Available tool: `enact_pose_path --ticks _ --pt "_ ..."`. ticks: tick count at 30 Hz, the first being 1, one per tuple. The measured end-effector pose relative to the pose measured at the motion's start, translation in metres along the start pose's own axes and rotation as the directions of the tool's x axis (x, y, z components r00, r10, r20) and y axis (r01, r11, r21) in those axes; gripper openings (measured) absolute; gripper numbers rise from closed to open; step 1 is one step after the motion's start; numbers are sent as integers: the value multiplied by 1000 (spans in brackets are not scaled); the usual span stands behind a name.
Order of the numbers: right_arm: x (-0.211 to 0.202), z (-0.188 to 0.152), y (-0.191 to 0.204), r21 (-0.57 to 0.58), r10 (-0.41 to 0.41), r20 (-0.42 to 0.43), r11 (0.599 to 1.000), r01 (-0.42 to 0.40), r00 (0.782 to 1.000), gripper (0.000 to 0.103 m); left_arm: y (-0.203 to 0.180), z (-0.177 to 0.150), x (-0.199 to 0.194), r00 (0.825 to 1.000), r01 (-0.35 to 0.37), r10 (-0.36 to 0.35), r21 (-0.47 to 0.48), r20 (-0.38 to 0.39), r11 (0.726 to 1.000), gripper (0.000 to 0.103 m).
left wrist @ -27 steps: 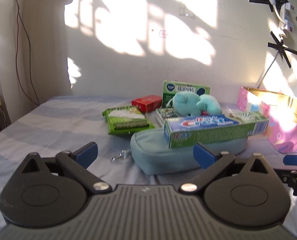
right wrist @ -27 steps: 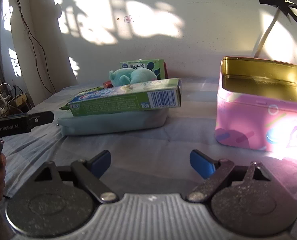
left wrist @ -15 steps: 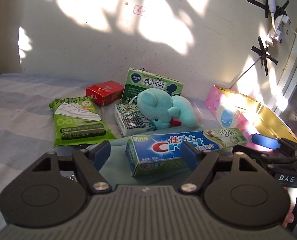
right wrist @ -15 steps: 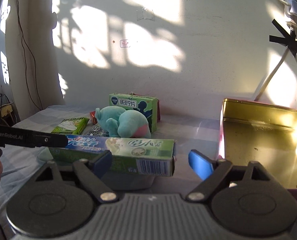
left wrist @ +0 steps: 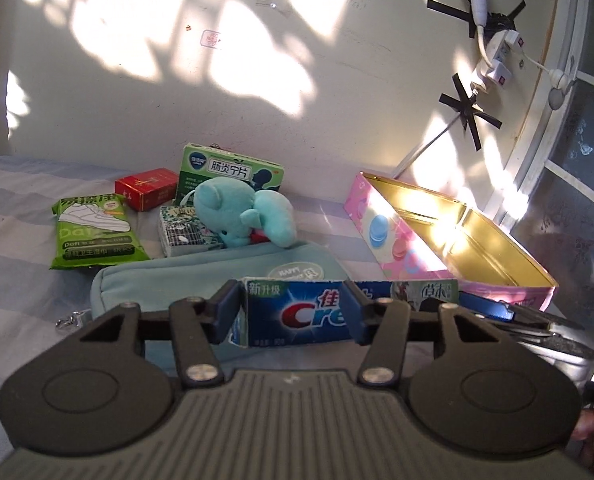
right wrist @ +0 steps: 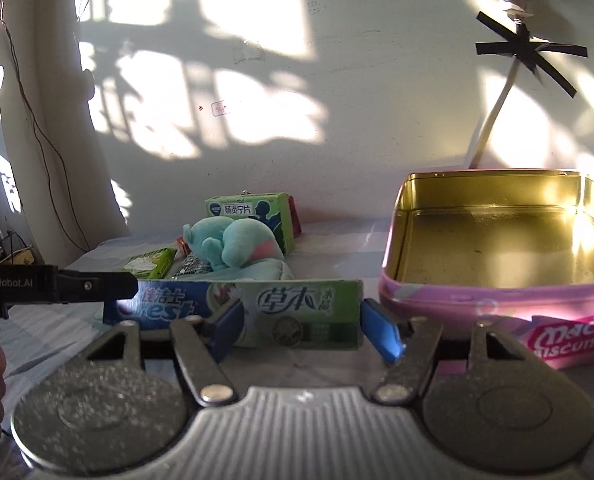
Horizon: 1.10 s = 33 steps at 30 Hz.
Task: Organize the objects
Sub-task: 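Carry the toothpaste box into the pink tin and open both grippers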
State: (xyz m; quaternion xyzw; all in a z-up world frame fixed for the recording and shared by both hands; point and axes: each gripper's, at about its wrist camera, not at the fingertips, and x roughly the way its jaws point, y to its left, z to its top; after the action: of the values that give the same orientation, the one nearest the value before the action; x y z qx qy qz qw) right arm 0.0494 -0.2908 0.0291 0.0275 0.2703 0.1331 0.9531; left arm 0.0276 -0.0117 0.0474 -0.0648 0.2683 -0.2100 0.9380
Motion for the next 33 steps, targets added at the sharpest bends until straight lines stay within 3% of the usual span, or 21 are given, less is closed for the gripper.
enact_pose_path --ticks 2,5,8,12,14,17,20,24,30,33 --pt "-14 -3 -9 19 8 -2 1000 -8 1000 67 -22 -3 -5 1000 -16 15 69 22 998 56" --pt "-42 -12 -29 36 -18 28 999 17 999 67 -43 -4 -1 999 45 -44 76 -12 996 56" --pt "-65 -13 -53 85 -55 91 995 47 994 67 -73 3 10 997 73 -75 122 12 990 56" --pt "-93 -6 -86 126 -142 291 986 109 946 67 -115 23 25 987 134 -147 165 70 977 57" --pt "-95 -3 -103 138 -192 334 978 154 923 67 -134 28 42 982 157 -174 190 78 969 57" --pt "-81 -1 -131 178 -262 325 961 214 909 67 -156 26 75 980 170 -188 222 60 960 57" --pt "-62 -3 -154 223 -301 281 944 243 911 67 -165 20 110 984 177 -177 187 -18 966 57" --pt "-46 -12 -169 248 -316 252 935 254 915 71 -166 13 131 986 166 -159 157 -57 973 57" --pt "-65 -23 -155 245 -324 369 938 245 871 71 -169 -1 104 985 174 -171 185 -31 967 57" --pt "-72 -28 -140 251 -258 382 953 169 888 65 -162 -16 74 985 168 -172 220 0 961 58"
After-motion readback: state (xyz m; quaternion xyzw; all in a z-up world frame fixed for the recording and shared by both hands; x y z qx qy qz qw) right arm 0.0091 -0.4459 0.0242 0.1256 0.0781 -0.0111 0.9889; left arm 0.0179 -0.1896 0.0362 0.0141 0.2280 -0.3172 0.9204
